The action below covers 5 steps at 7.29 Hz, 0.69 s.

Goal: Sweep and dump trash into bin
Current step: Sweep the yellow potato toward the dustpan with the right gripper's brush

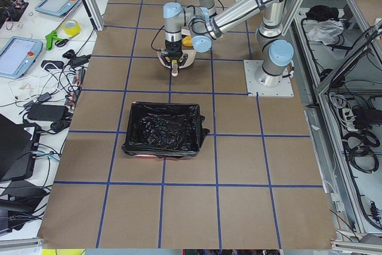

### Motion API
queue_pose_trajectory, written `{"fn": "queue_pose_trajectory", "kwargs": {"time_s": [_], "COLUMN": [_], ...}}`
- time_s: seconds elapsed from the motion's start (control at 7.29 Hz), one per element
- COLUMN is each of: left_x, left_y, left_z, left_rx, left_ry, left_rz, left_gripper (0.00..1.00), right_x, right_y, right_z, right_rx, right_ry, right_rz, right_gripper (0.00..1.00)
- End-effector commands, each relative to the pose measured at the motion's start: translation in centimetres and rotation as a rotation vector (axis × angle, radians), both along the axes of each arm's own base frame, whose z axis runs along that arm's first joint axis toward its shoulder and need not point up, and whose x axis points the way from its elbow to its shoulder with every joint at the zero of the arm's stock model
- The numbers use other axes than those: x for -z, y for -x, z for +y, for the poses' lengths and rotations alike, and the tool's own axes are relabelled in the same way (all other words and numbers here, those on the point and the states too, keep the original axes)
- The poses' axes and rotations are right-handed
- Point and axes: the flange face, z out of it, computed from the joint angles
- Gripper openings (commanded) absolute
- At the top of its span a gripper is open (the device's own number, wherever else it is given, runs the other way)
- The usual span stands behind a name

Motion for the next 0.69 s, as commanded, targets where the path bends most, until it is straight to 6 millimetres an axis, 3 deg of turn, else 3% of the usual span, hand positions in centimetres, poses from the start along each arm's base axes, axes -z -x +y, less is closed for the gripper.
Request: {"fn": "queue_pose_trajectory", "kwargs": {"time_s": [0.0, 0.55], "left_x": [0.0, -0.1], "left_y": [0.0, 0.0], "left_z": [0.0, -0.1], "left_rx": [0.002, 0.005], "left_ry": [-0.001, 0.001], "left_rz": [0.0, 0.0], "left_gripper": [0.0, 0.0], "right_x": [0.4, -0.4], "right_y": [-3.0, -5.7], "right_z": [-2.4, -4.8], "right_rx": [-0.002, -0.002], "right_ry": [0.015, 0.031], "right_rz": [-0.026, -0.082], "right_gripper": [0.0, 0.0]}}
